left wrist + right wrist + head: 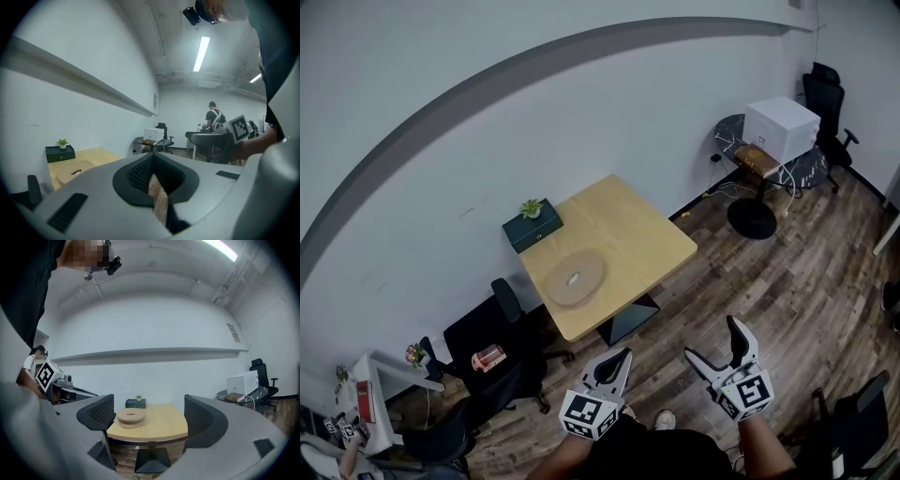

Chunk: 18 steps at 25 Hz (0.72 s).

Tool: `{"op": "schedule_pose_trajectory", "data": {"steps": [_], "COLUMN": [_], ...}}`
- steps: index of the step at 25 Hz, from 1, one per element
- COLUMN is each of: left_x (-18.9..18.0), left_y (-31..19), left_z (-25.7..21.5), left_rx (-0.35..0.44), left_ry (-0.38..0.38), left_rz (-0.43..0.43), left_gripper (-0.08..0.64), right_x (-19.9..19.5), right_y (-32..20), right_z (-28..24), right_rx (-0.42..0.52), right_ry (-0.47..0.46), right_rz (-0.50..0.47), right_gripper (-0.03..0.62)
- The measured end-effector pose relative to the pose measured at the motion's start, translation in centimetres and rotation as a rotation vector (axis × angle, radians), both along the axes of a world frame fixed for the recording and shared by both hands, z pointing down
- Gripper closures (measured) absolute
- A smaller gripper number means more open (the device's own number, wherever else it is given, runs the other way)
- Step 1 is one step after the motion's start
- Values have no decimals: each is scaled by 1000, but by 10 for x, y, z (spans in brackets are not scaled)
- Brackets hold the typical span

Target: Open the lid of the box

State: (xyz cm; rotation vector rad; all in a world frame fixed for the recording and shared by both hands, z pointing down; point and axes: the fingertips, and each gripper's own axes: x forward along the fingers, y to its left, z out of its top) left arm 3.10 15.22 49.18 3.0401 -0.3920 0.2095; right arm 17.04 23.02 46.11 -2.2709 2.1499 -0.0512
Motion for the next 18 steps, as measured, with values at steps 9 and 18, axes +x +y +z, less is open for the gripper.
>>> {"op": "schedule_pose_trajectory", "data": {"steps": [9, 18], "left_x": [-13, -19], "left_y": [-62, -151], "left_z": [11, 21], "left_rx": [-19, -34], "left_ry": [-18, -19], "left_rz": [-103, -190], "left_gripper": [541, 541], "right_x": [-17, -21], "right_y": [-78, -185], "right_z": [9, 3], "right_rx": [-119, -53], "right_ry": [19, 42], "right_rz": [-160, -275], "right_gripper": [121, 144]}}
